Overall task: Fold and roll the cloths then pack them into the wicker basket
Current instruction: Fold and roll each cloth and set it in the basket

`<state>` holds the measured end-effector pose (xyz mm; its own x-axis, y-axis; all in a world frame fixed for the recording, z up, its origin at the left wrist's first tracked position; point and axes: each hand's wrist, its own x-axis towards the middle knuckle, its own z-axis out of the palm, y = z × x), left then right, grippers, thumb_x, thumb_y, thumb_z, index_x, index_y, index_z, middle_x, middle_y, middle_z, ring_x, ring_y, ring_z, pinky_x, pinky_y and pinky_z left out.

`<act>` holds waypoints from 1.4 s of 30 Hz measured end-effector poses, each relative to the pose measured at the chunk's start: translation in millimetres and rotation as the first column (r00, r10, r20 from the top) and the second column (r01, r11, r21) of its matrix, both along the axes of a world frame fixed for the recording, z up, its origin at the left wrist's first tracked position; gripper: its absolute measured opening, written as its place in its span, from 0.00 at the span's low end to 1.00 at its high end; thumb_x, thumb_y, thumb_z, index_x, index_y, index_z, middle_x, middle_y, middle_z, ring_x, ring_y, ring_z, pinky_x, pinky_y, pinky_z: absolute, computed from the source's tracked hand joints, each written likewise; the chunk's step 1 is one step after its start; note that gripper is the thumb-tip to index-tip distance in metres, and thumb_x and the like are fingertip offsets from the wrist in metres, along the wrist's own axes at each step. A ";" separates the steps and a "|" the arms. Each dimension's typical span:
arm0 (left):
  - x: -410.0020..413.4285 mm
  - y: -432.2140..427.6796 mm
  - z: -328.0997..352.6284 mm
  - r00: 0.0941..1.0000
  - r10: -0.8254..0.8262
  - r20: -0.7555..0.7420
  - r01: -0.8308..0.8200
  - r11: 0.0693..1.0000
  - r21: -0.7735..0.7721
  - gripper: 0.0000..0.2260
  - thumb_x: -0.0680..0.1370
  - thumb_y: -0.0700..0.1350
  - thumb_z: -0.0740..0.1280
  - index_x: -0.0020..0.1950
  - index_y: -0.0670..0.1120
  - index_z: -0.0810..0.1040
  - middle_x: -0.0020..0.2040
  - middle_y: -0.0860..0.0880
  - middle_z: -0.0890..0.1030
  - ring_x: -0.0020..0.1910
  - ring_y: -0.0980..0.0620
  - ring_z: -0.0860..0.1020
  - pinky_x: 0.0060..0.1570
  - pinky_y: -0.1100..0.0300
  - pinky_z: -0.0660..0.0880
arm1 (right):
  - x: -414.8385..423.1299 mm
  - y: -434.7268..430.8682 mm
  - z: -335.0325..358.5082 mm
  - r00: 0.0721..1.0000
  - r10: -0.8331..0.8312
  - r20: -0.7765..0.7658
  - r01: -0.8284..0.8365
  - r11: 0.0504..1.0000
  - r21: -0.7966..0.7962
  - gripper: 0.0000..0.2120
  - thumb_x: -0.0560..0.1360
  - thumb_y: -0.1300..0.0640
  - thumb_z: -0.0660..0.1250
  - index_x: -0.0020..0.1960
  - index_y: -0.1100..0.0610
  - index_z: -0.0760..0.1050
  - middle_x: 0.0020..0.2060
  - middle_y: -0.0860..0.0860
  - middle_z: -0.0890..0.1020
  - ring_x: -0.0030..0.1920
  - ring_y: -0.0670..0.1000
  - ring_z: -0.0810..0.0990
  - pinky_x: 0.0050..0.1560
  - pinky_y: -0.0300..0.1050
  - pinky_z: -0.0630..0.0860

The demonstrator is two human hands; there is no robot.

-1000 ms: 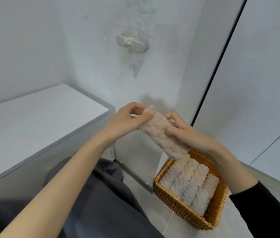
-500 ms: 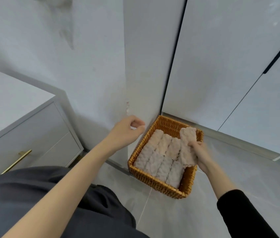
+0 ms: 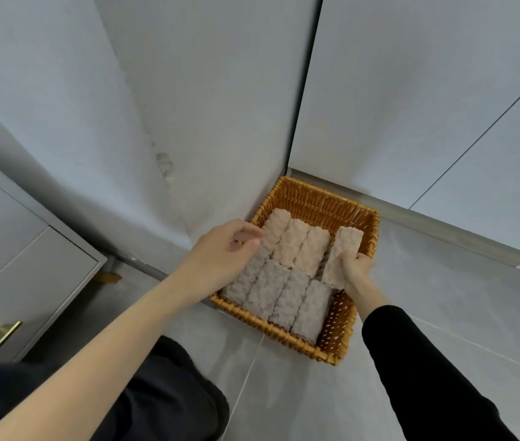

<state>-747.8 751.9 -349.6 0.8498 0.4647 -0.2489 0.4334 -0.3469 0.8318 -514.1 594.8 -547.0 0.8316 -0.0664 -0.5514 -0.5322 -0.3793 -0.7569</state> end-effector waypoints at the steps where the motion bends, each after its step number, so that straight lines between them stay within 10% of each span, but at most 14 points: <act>1: 2.0 1.0 -7.3 1.000 0.000 -0.009 -0.001 1.000 -0.015 0.08 0.81 0.50 0.60 0.57 0.57 0.76 0.57 0.60 0.77 0.57 0.58 0.75 0.53 0.65 0.69 | 4.1 2.6 -7.3 1.000 -0.003 0.010 0.003 0.999 -0.041 0.17 0.76 0.59 0.61 0.62 0.57 0.60 0.53 0.54 0.66 0.50 0.52 0.70 0.51 0.50 0.72; 16: 1.4 14.1 -52.8 0.996 0.025 -0.084 -0.031 0.997 -0.070 0.07 0.80 0.49 0.61 0.51 0.61 0.75 0.54 0.61 0.78 0.52 0.65 0.76 0.43 0.72 0.68 | 18.3 19.5 -62.3 0.930 0.366 -0.014 -0.331 0.821 -0.465 0.22 0.82 0.59 0.53 0.75 0.64 0.58 0.66 0.60 0.71 0.64 0.61 0.72 0.61 0.50 0.71; 21: -1.3 13.7 -57.1 0.996 0.025 -0.090 -0.032 0.996 -0.080 0.07 0.80 0.48 0.61 0.52 0.60 0.75 0.54 0.61 0.78 0.52 0.65 0.75 0.44 0.71 0.67 | 10.8 11.5 -57.3 0.739 0.672 0.041 -0.447 0.536 -0.716 0.32 0.75 0.69 0.59 0.75 0.66 0.49 0.70 0.65 0.59 0.67 0.66 0.63 0.66 0.56 0.65; 24: -2.3 13.5 -58.4 0.996 0.012 -0.094 -0.020 0.997 -0.079 0.07 0.81 0.48 0.60 0.52 0.60 0.75 0.55 0.61 0.77 0.53 0.65 0.75 0.43 0.73 0.67 | 6.2 9.1 -52.0 0.619 0.777 0.116 -0.402 0.440 -0.803 0.24 0.71 0.70 0.64 0.66 0.65 0.64 0.67 0.63 0.61 0.60 0.63 0.66 0.50 0.51 0.73; 33: -2.2 14.5 -60.0 0.995 0.006 -0.104 -0.013 0.998 -0.069 0.07 0.81 0.48 0.60 0.50 0.62 0.74 0.55 0.61 0.77 0.52 0.65 0.75 0.44 0.73 0.67 | 7.1 11.5 -47.3 0.572 0.818 -0.052 -0.672 0.432 -0.602 0.16 0.78 0.64 0.60 0.64 0.67 0.67 0.69 0.63 0.65 0.66 0.63 0.69 0.61 0.48 0.68; 38: 0.3 9.7 -56.1 0.993 -0.025 -0.116 0.018 0.998 -0.062 0.08 0.81 0.48 0.59 0.56 0.57 0.74 0.57 0.58 0.77 0.55 0.59 0.75 0.50 0.66 0.71 | 8.5 11.7 -21.9 0.591 0.805 -0.045 -0.683 0.471 -0.558 0.11 0.77 0.65 0.58 0.55 0.66 0.75 0.57 0.63 0.76 0.58 0.61 0.75 0.49 0.44 0.69; 42: 0.1 6.8 -41.0 0.997 -0.016 -0.081 0.012 0.998 -0.055 0.07 0.81 0.48 0.59 0.55 0.59 0.74 0.57 0.59 0.77 0.55 0.60 0.76 0.44 0.73 0.69 | -8.7 15.1 15.0 0.591 0.800 0.103 -0.661 0.554 -0.507 0.21 0.78 0.63 0.59 0.71 0.64 0.66 0.68 0.59 0.72 0.66 0.57 0.73 0.63 0.48 0.70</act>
